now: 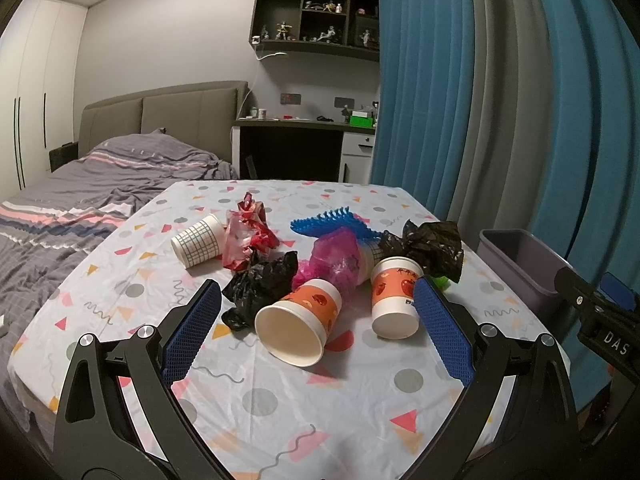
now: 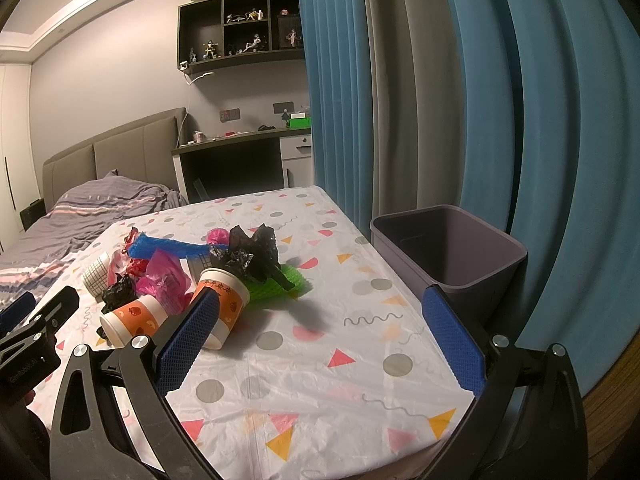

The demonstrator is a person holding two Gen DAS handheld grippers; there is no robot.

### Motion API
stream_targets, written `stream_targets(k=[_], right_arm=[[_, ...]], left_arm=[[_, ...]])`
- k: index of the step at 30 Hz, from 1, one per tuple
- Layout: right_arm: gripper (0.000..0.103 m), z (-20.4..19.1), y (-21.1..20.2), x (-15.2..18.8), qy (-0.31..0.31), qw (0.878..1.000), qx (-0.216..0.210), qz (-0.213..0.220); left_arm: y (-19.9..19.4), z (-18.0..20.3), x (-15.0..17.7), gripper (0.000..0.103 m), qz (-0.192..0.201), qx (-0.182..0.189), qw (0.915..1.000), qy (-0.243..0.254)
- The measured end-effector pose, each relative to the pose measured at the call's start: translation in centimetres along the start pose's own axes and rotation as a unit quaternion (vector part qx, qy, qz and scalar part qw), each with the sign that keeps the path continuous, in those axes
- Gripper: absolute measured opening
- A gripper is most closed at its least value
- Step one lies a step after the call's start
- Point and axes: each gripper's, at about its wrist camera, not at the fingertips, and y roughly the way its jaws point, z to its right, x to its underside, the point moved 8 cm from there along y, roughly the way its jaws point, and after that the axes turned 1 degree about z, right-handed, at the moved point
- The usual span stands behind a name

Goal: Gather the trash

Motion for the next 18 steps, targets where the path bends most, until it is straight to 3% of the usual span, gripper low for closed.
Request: stream_targets(k=[18], right_arm=[[0.098, -0.03, 0.05, -0.04, 0.000, 1.000, 0.000, 0.001]], left_arm=[[0.13, 0.27, 0.14, 0.095, -0.001, 0.001, 1.0000, 0.000]])
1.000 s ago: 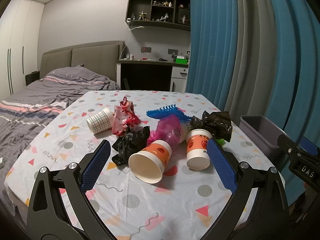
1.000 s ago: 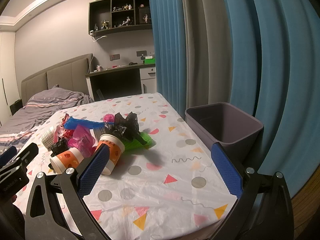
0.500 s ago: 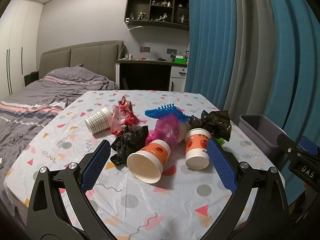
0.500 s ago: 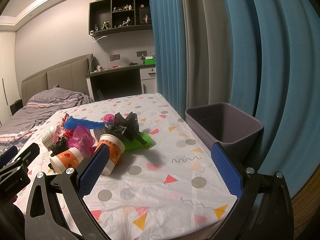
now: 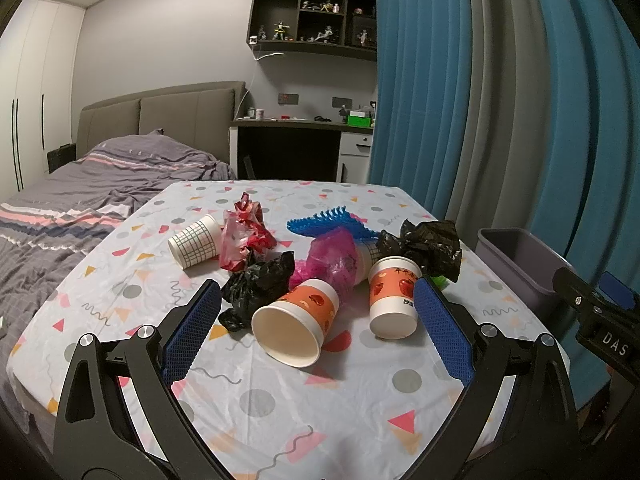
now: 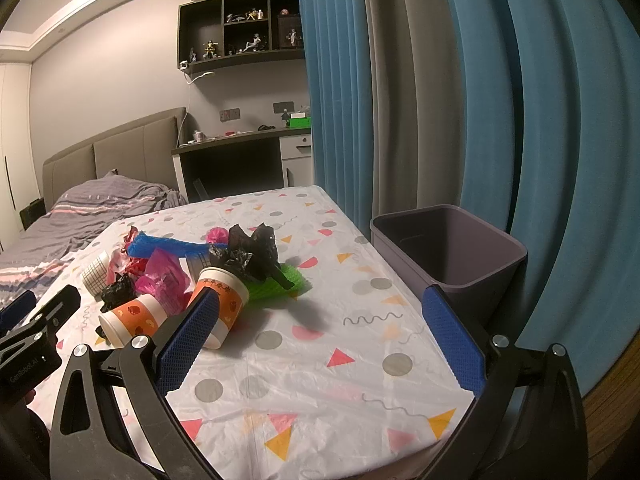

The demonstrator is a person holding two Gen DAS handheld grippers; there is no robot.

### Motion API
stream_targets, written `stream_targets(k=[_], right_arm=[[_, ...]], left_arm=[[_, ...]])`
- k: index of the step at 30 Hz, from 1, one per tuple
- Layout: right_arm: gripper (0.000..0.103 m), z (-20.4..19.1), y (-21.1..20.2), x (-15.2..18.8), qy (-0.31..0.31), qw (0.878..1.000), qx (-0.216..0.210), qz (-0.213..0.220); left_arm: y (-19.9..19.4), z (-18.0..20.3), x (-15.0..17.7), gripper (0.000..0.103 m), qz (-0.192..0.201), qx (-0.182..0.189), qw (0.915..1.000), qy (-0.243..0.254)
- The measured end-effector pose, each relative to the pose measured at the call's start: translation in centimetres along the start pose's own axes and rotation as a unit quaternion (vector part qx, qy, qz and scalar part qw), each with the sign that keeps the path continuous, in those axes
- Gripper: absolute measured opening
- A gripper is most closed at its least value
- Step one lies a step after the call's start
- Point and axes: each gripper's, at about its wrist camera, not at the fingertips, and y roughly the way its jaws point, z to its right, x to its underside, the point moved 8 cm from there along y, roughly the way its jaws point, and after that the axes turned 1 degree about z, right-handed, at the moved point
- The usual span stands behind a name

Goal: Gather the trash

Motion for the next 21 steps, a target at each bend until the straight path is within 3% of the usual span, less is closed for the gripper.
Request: stream_targets(k=[16, 21], right_arm=[[0.098, 0.1, 0.4, 0.1, -0.004, 1.000, 0.001, 0.001], [0.095, 0.0, 2.0, 0.3, -0.010, 1.000, -0.007, -0.007]], left_arm=[[1.8, 1.1, 0.8, 0.095, -0.005, 0.019, 0.9998, -0.004], [2.6, -0.6, 1.1, 0.095, -0.009, 0.021, 0.9997, -0.013]])
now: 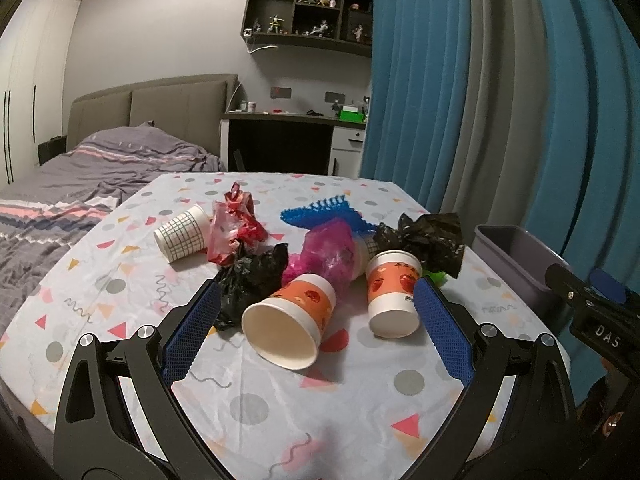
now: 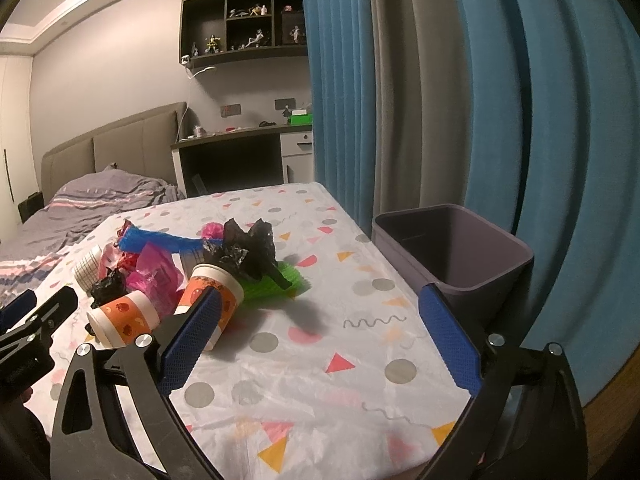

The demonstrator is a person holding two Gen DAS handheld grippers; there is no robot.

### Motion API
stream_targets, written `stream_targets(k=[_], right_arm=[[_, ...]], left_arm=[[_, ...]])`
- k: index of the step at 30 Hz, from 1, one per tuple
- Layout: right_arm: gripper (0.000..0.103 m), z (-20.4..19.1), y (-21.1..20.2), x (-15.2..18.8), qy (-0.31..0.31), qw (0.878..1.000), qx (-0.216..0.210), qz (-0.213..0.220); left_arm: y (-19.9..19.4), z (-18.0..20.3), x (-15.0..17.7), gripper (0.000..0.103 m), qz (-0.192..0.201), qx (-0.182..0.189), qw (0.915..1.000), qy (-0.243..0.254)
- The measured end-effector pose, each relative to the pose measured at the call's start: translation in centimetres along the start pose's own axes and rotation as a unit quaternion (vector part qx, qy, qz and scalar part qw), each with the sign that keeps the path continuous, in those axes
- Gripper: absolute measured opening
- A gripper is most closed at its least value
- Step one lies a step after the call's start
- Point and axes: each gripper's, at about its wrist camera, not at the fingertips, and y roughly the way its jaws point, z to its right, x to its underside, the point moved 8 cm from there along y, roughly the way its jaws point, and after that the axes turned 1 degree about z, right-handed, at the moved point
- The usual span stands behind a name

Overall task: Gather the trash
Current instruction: 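Reach the left gripper to the black plastic bag and close on it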

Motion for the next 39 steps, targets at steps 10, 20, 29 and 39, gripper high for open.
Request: stream_targets(k=[10, 20, 29, 39], right_arm=[[0.084, -2.3, 5.3, 0.3, -0.011, 0.999, -0.037, -0.022], [0.069, -4.2, 10.5, -0.8, -0.015, 0.997, -0.065, -0.048], [0.030, -6.1, 12.9, -0.6, -0.032, 0.993, -0.091, -0.068], [0.004, -5.7, 12.3, -1.2, -0.037, 0.995, -0.083, -0.044]], left_arm=[[2.3, -2.9, -0.4, 0.095, -0.006, -0.015, 0.9997, -0.016], [4.7, -4.8, -1.0, 0.095, -0.015, -0.029, 0.9991, -0.027], [6.7, -7.1, -1.4, 0.091, -0.034, -0.027, 0.9985, -0.035], [10.1, -8.1, -0.2, 0.062, -0.099, 0.020, 0.9941, -0.041]])
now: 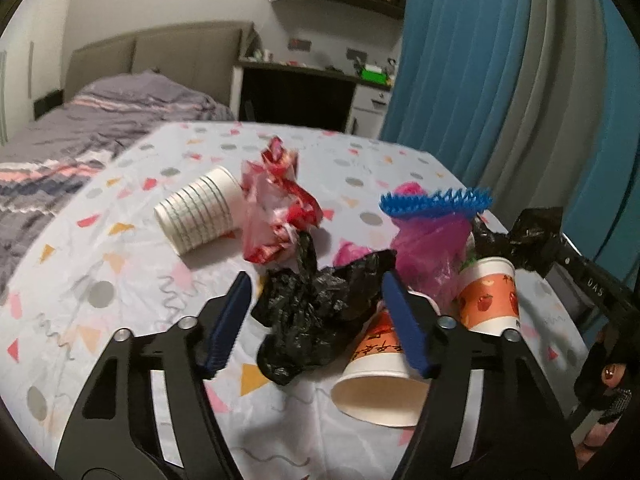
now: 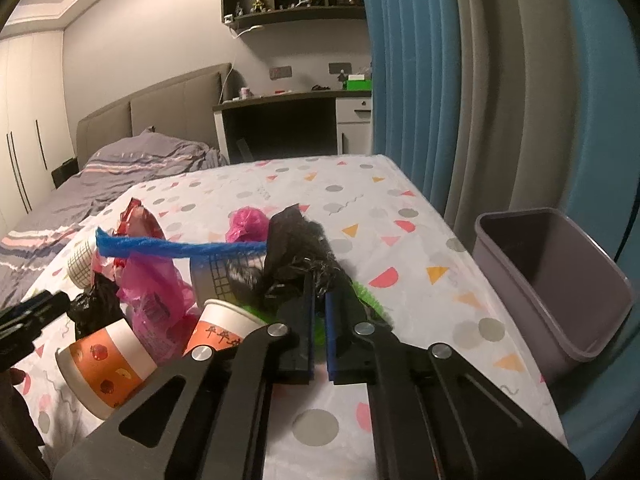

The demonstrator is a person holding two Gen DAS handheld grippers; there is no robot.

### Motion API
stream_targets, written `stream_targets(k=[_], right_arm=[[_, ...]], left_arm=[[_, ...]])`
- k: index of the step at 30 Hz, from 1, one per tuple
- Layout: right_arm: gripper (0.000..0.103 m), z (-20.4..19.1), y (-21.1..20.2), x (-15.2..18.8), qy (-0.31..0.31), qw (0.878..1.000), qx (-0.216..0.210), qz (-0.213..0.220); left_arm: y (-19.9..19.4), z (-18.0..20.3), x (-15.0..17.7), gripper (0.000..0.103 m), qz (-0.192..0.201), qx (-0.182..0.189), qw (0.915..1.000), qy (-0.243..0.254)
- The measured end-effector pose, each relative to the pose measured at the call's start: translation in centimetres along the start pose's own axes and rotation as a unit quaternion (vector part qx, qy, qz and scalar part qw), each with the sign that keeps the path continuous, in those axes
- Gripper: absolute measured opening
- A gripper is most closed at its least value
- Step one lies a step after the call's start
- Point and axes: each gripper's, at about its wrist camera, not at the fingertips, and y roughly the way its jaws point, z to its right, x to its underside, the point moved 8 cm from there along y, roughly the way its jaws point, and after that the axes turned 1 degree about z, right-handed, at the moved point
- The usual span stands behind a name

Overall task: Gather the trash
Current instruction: 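Reach the left gripper to the black plastic bag and close on it, then carry the black bag with the left gripper over the grey bin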

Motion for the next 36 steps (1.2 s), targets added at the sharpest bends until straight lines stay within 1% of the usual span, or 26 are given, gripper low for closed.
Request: stream_targets(k=[3, 5, 7, 8, 9, 10, 13, 18, 21, 27, 33, 36], right_arm=[[0.003, 0.3, -0.5, -0.2, 0.002, 1.000, 0.005, 0.008], [0.003, 0.4, -0.6, -0.3, 0.003, 1.000, 0.007, 0.011], [0.002, 0.5, -0.8, -0.4, 0.002, 1.000, 0.008, 0.014], [0.002, 0.5, -0.9, -0.5, 0.001, 1.000, 0.009, 0.016], [0.002, 0.5, -1.1, -0.7, 0.001, 1.000, 0.010, 0.018], [0.002, 0.6, -1.2, -0.8, 0.001, 1.000, 0.010, 0.020], [0.002, 0.9, -1.6, -1.2, 0.003, 1.000, 0.011, 0.027], [0.002, 1.3, -2.3, -1.6, 0.010, 0.999, 0.013, 0.037], [0.002, 1.6, -3.0, -2.0, 0.012, 0.999, 0.014, 0.046], [0.002, 2.2, -4.7, -2.7, 0.018, 0.997, 0.019, 0.067], [0.002, 3.3, -6.8, -3.4, 0.028, 0.996, 0.022, 0.086], [0.002, 4.2, -8.1, -3.8, 0.037, 0.995, 0.021, 0.095]], left_arm=[[0.8, 0.4, 0.2, 0.059, -0.016, 0.019, 0.9997, 0.001], [1.4, 0.6, 0.3, 0.051, -0.025, 0.019, 0.9994, 0.012], [1.9, 0.7, 0.5, 0.034, -0.037, 0.029, 0.9989, 0.010], [2.0, 0.6, 0.5, 0.029, -0.040, 0.032, 0.9986, 0.006], [2.1, 0.5, 0.6, 0.021, -0.043, 0.035, 0.9985, 0.003], [2.2, 0.5, 0.6, 0.014, -0.045, 0.039, 0.9982, -0.001], [2.2, 0.3, 0.6, 0.002, -0.043, 0.046, 0.9979, -0.012], [1.2, 0.0, -0.4, 0.001, -0.022, 0.039, 0.9988, -0.019], [-0.1, -0.5, -1.4, 0.001, -0.001, 0.035, 0.9990, -0.027], [-3.1, -0.2, -3.4, 0.001, 0.036, 0.030, 0.9986, -0.027], [-5.9, 1.7, -5.0, 0.001, 0.066, 0.039, 0.9970, -0.014], [-7.4, 3.6, -5.7, 0.001, 0.081, 0.051, 0.9954, -0.002]])
